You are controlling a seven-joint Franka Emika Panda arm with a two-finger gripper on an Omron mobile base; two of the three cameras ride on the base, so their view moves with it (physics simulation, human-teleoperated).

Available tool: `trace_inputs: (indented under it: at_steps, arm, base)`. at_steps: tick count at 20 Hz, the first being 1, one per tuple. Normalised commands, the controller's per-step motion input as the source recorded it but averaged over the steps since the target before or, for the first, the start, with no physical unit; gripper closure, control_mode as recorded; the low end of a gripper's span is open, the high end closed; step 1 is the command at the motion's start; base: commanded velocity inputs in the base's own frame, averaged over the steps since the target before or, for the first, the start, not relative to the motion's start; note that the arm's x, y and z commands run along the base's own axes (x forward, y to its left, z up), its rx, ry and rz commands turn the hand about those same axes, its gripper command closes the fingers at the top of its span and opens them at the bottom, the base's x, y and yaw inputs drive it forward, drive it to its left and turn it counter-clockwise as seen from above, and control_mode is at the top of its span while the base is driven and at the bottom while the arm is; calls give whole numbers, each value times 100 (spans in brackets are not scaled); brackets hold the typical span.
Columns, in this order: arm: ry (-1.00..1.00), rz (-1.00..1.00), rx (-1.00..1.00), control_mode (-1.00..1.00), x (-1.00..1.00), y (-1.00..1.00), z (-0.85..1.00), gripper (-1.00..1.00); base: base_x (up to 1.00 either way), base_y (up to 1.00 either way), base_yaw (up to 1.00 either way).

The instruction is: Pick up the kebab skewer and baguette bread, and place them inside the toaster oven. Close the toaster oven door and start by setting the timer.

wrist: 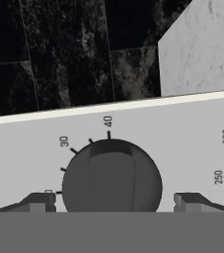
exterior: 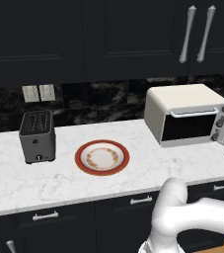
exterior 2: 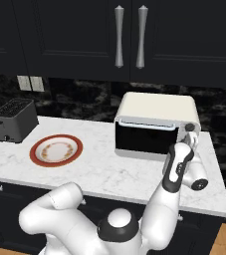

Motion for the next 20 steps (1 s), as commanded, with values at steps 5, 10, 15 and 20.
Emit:
trace_inputs:
  at_steps: [5,10,15,20]
  arm:
    - [0,0,0,-100,16,-12,0,-100]
    - [0,0,0,-100,0,-1,0,-100]
    - [0,0,0,-100,4,3,0,100]
    - [0,-1,1,-100,3,0,0,100]
  base:
    - [0,0,0]
    - [0,0,0]
    - [0,0,0]
    - [0,0,0]
